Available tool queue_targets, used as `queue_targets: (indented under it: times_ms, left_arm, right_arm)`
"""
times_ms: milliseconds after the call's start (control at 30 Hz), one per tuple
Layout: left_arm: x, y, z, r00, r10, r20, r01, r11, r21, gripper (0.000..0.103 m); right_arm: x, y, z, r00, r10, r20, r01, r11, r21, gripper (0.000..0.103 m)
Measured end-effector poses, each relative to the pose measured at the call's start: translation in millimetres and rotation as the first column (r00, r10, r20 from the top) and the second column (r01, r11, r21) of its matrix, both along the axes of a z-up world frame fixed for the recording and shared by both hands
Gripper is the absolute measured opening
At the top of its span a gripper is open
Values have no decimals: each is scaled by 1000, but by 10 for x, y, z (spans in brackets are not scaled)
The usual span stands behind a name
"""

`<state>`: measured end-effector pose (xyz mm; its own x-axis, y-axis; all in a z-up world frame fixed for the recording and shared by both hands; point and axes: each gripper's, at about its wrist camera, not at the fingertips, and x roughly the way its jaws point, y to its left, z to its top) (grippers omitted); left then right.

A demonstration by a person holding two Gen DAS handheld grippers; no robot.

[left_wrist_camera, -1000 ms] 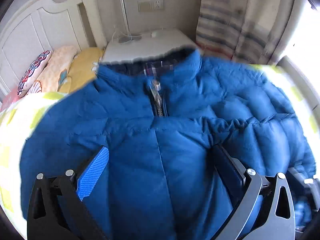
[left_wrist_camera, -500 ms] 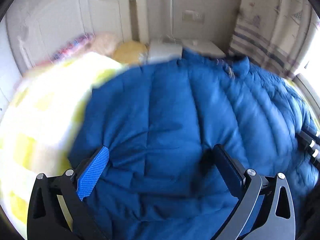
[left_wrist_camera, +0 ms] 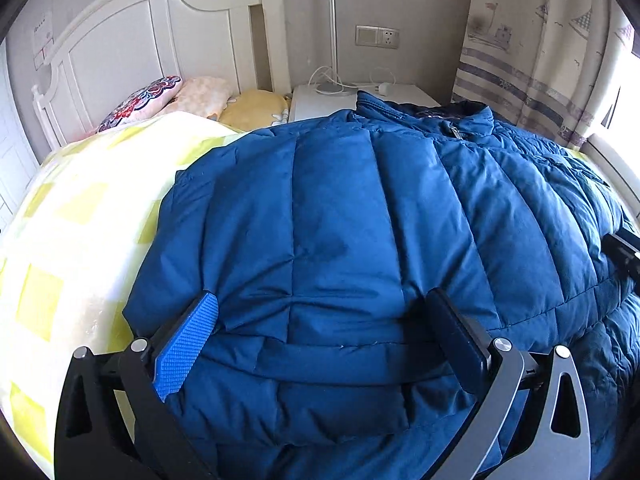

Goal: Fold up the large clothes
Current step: 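Grasp the jacket hem with both grippers and lift it toward the collar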

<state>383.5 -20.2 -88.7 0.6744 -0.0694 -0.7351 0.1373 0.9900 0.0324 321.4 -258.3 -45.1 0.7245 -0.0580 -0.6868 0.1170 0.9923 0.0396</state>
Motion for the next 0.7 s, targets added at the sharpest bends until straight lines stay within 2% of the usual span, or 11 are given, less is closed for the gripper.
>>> queue_targets:
  times_ms: [233,333,367,433,500,533,600,633,700]
  left_arm:
    - [-46,41,37,1000,1,12,-1,1000,-21,99]
    - [-300,95,125,1000,17,11,-17,999,-47,99]
    - [-412,91,158,1000,-2,9,3,998,-61,99]
    - [-674,52,211,998,-60,20,61,996,-64,99]
    - [-854,-21,161,995,-99,13,99,995,-27,99]
    - [-862,-61,93,995,-104,-11,104,995,-4,99]
    - [-774,-129,-99,989,-104,-103,108,994,36,99]
    - [-732,-113,-118,987,-100,-123,103,995,16,99]
    - [-703,-39,-91,987,-74,-139,76,997,11,99]
  right_arm:
    - [23,-37,-28,999,28,-15,-28,999,23,73]
    - [-38,-56,27,998,62,-20,-61,996,60,76]
    - [-129,-44,88,998,53,-22,-51,996,68,76]
    - [-367,33,232,996,80,24,-82,990,112,77]
    - [-569,173,282,989,136,50,-141,983,120,87]
    - [-612,282,253,985,170,28,-172,980,97,89]
    - [-546,543,18,963,242,-118,-242,970,11,90]
    - [-500,637,-129,950,244,-195,-256,966,-37,91]
    - [-531,673,-115,953,235,-190,-251,966,-63,92]
